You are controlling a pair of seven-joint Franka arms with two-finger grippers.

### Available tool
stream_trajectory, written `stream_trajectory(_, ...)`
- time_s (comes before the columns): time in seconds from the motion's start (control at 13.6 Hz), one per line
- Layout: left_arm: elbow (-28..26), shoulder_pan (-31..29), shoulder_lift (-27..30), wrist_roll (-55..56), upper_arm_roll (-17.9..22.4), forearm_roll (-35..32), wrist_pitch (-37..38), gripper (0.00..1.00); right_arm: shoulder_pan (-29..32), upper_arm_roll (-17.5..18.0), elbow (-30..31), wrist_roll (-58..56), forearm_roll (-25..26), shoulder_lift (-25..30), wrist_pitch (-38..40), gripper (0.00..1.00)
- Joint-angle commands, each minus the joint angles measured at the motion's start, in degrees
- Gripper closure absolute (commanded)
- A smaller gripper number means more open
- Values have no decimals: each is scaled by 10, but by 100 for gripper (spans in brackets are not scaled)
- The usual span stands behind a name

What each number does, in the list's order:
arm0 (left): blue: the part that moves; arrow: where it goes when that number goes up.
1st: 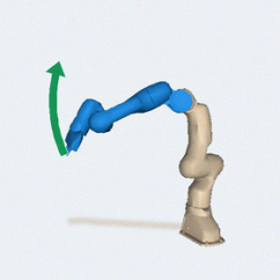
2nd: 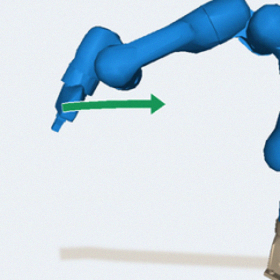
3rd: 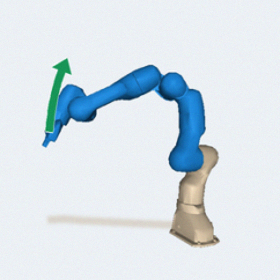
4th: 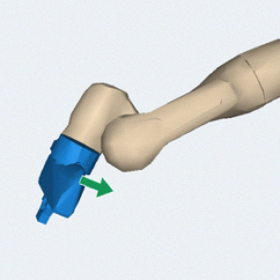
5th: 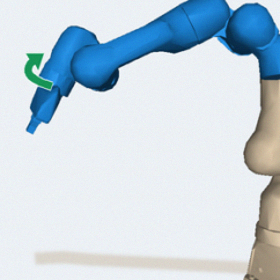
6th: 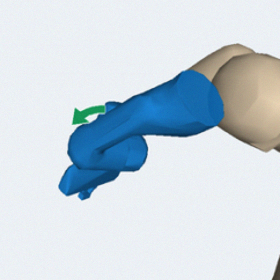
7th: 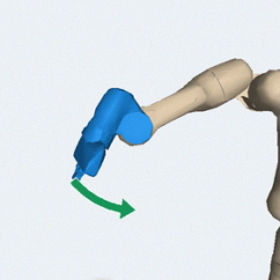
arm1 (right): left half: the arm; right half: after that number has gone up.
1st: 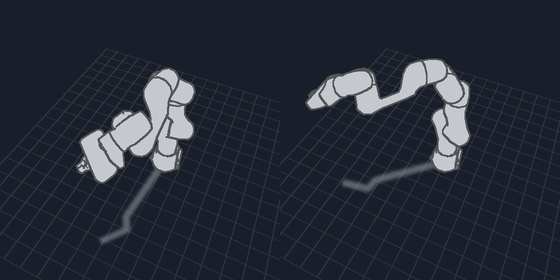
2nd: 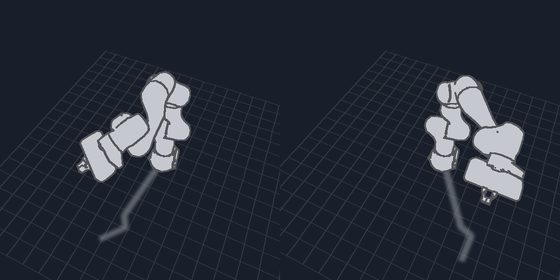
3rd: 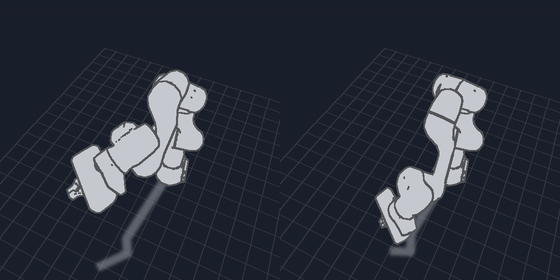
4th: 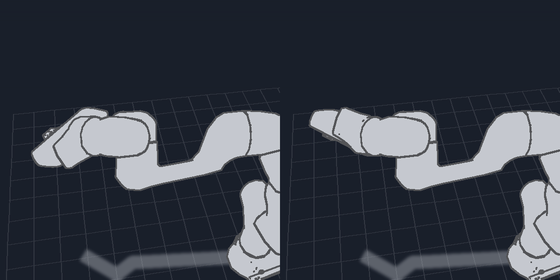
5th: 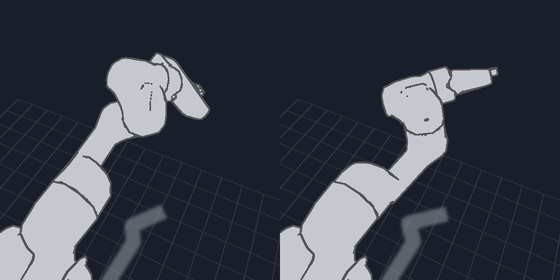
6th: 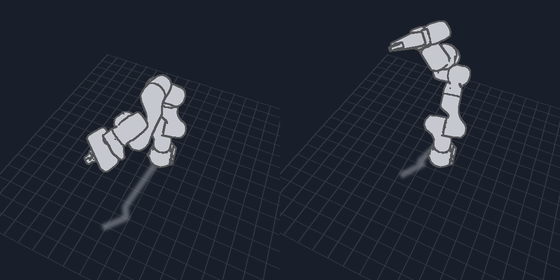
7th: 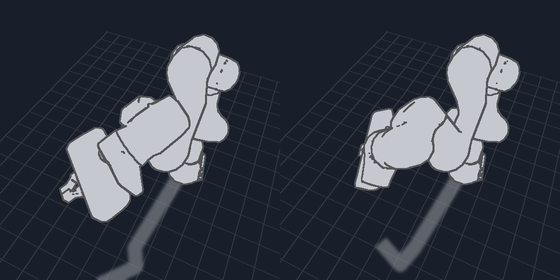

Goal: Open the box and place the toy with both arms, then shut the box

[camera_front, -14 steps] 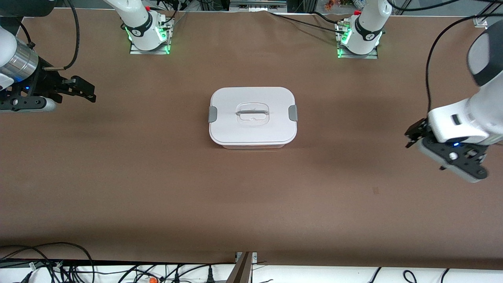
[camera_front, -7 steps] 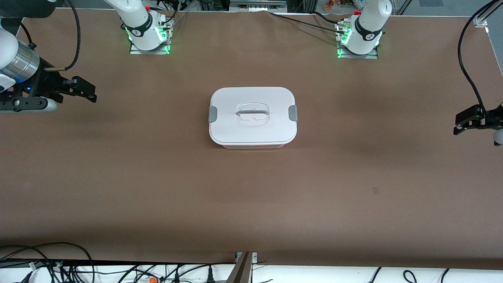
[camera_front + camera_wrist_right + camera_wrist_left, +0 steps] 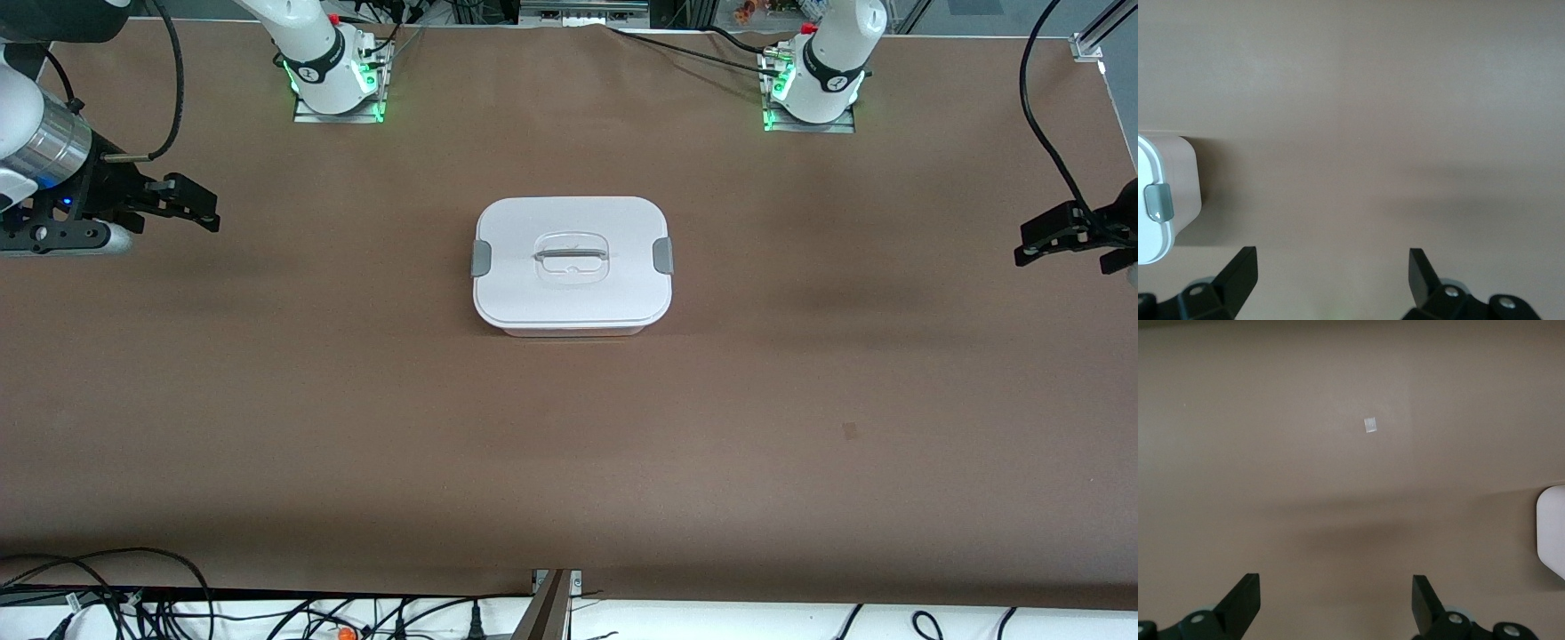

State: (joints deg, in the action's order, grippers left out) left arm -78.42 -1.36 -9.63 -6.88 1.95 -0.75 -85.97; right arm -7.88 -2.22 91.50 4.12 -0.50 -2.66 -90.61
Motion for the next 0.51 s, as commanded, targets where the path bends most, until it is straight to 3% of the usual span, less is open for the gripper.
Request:
stream_trajectory(0.0,-31,8,22,33,1,11,-4,0,1,3,9,-2,8,7,-6,0)
stream_trajectory(0.44,-24,-2,0,33,1,10,-4,0,1,3,11,5,8,7,-23,0)
